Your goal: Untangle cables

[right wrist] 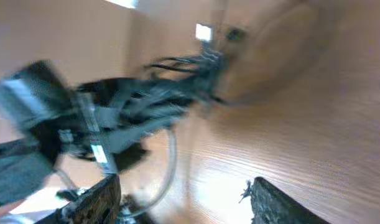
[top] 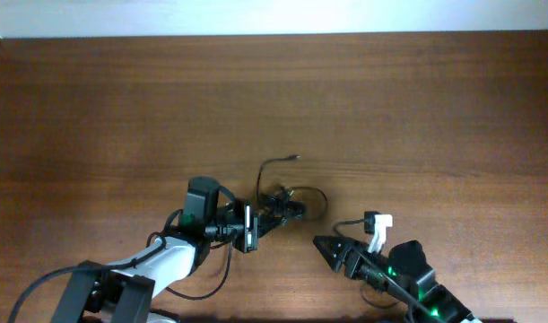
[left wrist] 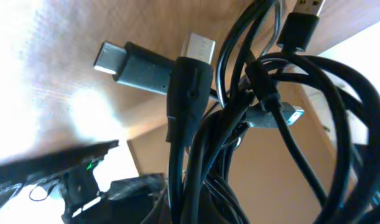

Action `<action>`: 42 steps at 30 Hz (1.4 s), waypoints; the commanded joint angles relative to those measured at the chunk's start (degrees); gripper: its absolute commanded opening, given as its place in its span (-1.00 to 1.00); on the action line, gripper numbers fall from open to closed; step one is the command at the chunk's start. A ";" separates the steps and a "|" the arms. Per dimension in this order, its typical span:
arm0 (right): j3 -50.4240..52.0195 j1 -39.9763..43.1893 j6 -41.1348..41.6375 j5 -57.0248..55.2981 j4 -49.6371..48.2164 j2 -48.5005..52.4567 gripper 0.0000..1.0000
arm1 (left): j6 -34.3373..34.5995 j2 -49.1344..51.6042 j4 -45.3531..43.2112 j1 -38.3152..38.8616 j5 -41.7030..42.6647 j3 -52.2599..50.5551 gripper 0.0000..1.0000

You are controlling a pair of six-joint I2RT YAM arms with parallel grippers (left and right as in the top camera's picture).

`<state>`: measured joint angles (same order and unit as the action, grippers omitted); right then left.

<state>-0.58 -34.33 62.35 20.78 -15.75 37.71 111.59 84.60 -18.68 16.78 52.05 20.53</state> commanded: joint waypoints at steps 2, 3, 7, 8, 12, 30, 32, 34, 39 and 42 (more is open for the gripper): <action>0.15 -0.15 10.67 -1.88 -3.56 -0.22 0.31 | -3.06 0.42 -0.22 -0.33 5.42 -0.46 -1.00; 0.15 -0.15 11.98 -3.30 -3.48 -0.22 0.31 | -5.40 0.42 -1.55 -0.33 5.64 -0.46 -1.00; 0.15 -0.17 20.20 -7.89 -2.93 0.09 0.29 | -6.69 0.42 -10.82 -0.31 6.88 -0.46 -1.00; 0.15 -0.17 21.57 -8.44 -2.95 0.81 0.29 | -6.69 0.42 -12.20 -0.28 6.91 -0.46 -1.00; 0.15 -0.17 25.20 -9.97 -6.03 6.97 0.18 | -7.37 0.42 -12.81 0.48 6.73 -0.46 -1.00; 0.15 -1.05 22.99 -7.74 -22.47 20.94 -0.21 | -0.02 0.42 -12.92 5.73 3.74 -0.46 -1.00; 0.15 -1.03 23.58 -7.98 -22.67 24.00 -0.29 | 2.47 0.42 -15.87 7.52 3.67 -0.46 -1.00; -0.68 -1.03 23.65 -7.93 -22.95 26.60 -0.31 | 2.45 0.42 -16.68 8.74 4.59 -0.44 -1.00; -1.31 -1.03 21.24 -4.48 -20.68 27.32 -0.91 | 2.47 0.42 -16.81 7.39 0.76 -0.44 -1.00; -1.31 -1.03 18.64 -2.67 -15.19 27.32 -0.92 | 2.45 0.42 -16.85 -1.62 -2.89 -0.44 -1.00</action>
<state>-2.57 -34.98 84.82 16.16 -34.46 64.66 113.51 84.95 -34.54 21.78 54.46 19.90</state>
